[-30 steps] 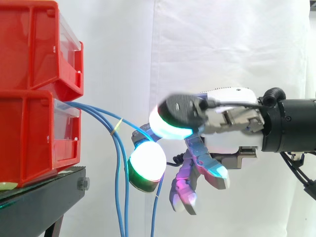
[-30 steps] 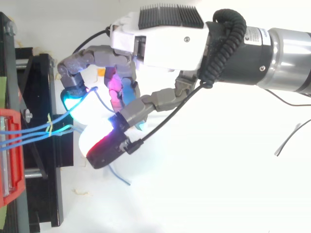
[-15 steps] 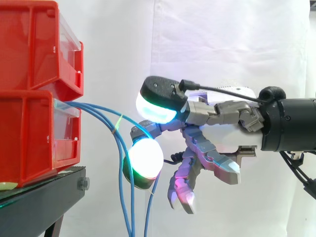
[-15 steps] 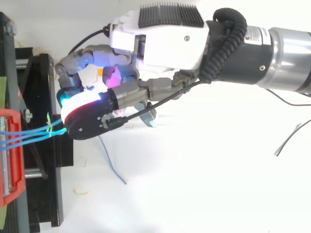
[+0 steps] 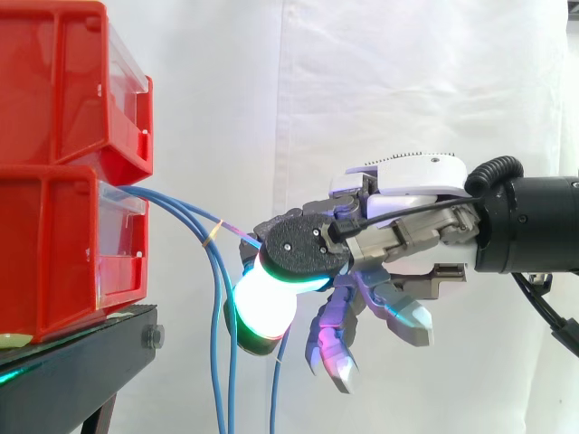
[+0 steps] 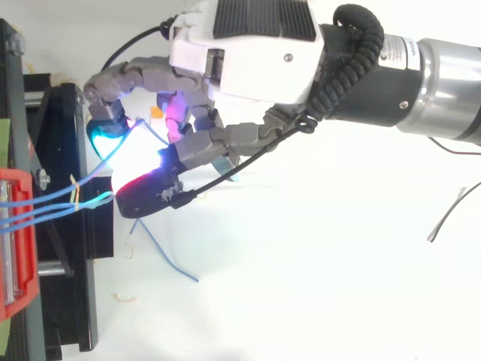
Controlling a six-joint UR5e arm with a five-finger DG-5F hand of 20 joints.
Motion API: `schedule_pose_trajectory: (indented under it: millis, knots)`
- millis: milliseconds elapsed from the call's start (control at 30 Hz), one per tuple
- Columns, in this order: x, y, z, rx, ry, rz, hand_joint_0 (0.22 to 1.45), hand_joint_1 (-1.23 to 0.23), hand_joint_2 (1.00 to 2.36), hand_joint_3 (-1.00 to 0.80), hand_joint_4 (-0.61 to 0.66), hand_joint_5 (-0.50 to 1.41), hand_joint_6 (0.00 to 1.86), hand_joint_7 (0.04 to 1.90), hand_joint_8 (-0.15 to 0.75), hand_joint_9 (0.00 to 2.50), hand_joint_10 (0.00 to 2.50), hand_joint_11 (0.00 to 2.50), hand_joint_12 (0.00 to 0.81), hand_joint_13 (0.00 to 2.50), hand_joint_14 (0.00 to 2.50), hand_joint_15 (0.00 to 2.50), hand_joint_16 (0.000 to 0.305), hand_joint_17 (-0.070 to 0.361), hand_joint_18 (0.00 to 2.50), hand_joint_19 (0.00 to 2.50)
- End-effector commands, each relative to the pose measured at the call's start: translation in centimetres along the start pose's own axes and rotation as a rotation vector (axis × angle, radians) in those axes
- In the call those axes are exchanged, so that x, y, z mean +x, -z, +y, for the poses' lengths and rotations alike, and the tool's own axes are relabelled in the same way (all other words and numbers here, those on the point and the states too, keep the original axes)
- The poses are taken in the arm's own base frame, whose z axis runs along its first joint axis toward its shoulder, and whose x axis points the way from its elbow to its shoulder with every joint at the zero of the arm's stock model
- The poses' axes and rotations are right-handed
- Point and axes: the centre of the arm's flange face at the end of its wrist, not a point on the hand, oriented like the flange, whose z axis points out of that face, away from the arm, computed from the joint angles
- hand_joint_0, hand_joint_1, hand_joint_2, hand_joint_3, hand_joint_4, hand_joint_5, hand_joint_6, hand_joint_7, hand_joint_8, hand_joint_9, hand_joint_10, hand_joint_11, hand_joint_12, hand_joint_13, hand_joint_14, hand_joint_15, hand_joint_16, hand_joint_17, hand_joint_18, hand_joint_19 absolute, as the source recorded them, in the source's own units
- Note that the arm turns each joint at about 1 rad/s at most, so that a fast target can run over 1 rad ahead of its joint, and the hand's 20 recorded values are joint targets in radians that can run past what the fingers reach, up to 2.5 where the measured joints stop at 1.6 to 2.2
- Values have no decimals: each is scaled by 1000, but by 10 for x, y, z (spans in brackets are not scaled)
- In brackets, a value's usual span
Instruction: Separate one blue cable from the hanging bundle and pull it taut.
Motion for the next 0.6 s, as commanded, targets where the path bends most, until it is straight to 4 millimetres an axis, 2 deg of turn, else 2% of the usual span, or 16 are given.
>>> schedule_pose_trajectory:
  millis: [0, 33, 67, 100, 167, 200, 267, 333, 400, 567]
  knots:
    - [-1, 0, 0, 5, 54, -5, 676, -760, 1009, -360, 56, 148, 503, 1275, 122, 1967, 14, 372, 297, 1325, 17, 560, 53, 120, 870, 554]
    - [0, 0, -1, 7, 59, -5, 622, -744, 1006, -384, 80, 148, 503, 1286, 126, 1964, 15, 347, 307, 1331, 16, 541, 58, 131, 905, 530]
    - [0, 0, 1, 5, 68, -5, 538, -631, 1005, -392, 128, 149, 503, 1294, 161, 1969, 10, 262, 345, 1370, 15, 503, 72, 162, 993, 473]
    - [0, 0, 1, 5, 71, -5, 446, -402, 1000, -500, 144, 149, 504, 1296, 177, 1961, 9, 224, 354, 1369, 13, 483, 79, 177, 1020, 448]
    - [0, 0, -1, 8, 75, -6, 408, -228, 1000, -500, 137, 148, 503, 1293, 166, 1924, 7, 179, 341, 1331, 14, 470, 77, 174, 971, 462]
    - [-1, 0, 0, 7, 74, -7, 432, -111, 1000, -500, 110, 149, 503, 1291, 149, 1908, 6, 165, 329, 1304, 13, 459, 74, 166, 913, 478]
    - [-1, 0, 0, 6, 77, -6, 473, -36, 1000, -500, 80, 151, 502, 1301, 101, 1910, 7, 167, 314, 1278, 13, 451, 64, 145, 813, 519]
    - [0, 0, 1, 5, 82, -5, 538, -74, 1000, -500, 51, 152, 501, 1296, 70, 1909, 8, 190, 277, 1226, 14, 455, 54, 121, 726, 564]
    - [0, 0, 2, 4, 86, -6, 588, -216, 1000, -500, 35, 153, 501, 1283, 44, 1941, 8, 208, 268, 1200, 15, 456, 46, 104, 710, 582]
    - [-1, -1, 2, 3, 93, -10, 660, -387, 1000, -500, 31, 153, 503, 1271, 36, 1966, 10, 252, 268, 1174, 14, 454, 41, 91, 738, 588]
